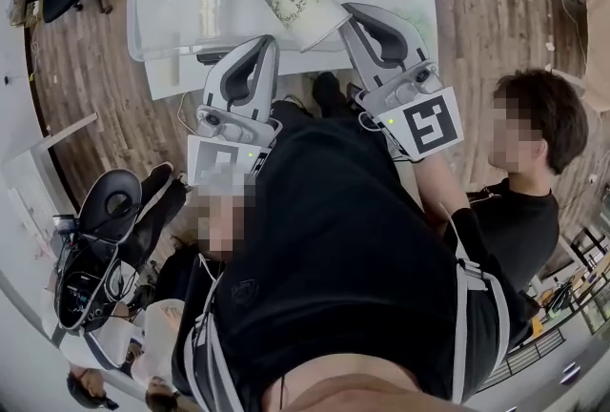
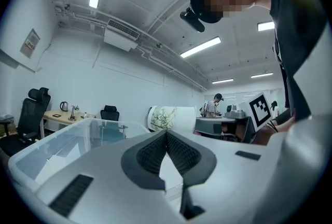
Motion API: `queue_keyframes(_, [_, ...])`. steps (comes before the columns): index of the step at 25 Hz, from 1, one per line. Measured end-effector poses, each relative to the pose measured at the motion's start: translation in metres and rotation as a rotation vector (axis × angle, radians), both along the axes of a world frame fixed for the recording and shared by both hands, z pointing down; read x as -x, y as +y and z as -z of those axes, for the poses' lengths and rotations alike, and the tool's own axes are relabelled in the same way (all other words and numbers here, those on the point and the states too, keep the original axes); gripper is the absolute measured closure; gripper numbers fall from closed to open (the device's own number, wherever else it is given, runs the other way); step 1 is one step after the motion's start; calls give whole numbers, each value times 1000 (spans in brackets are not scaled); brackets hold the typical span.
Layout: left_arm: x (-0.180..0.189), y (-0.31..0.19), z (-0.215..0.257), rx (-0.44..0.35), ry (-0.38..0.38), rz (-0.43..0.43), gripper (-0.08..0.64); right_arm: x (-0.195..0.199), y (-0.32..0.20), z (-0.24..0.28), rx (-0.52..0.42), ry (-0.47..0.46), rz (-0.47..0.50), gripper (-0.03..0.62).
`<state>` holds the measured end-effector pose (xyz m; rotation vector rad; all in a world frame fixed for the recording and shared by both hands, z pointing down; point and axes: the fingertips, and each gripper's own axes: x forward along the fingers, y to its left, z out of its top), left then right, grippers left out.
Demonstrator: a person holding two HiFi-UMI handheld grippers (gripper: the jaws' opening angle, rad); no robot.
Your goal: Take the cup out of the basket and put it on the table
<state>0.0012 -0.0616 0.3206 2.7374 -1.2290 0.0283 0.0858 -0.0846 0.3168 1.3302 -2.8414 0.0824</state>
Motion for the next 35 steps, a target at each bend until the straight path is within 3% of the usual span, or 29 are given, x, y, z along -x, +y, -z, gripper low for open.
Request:
queue_keyframes(11, [37, 84, -8, -1, -5, -31, 541, 39, 81, -3, 2, 4, -14, 568])
queue_keyframes(21, [99, 173, -11, 6, 10, -18, 541, 101, 168, -6, 16, 11, 4, 568])
queue_keyframes(29, [116, 248, -13, 7, 28, -37, 541, 122, 250, -15, 49, -12, 5, 568])
queue_keyframes(35, [108, 273, -7, -13, 24, -47, 541, 111, 284, -12, 45, -7, -2, 568])
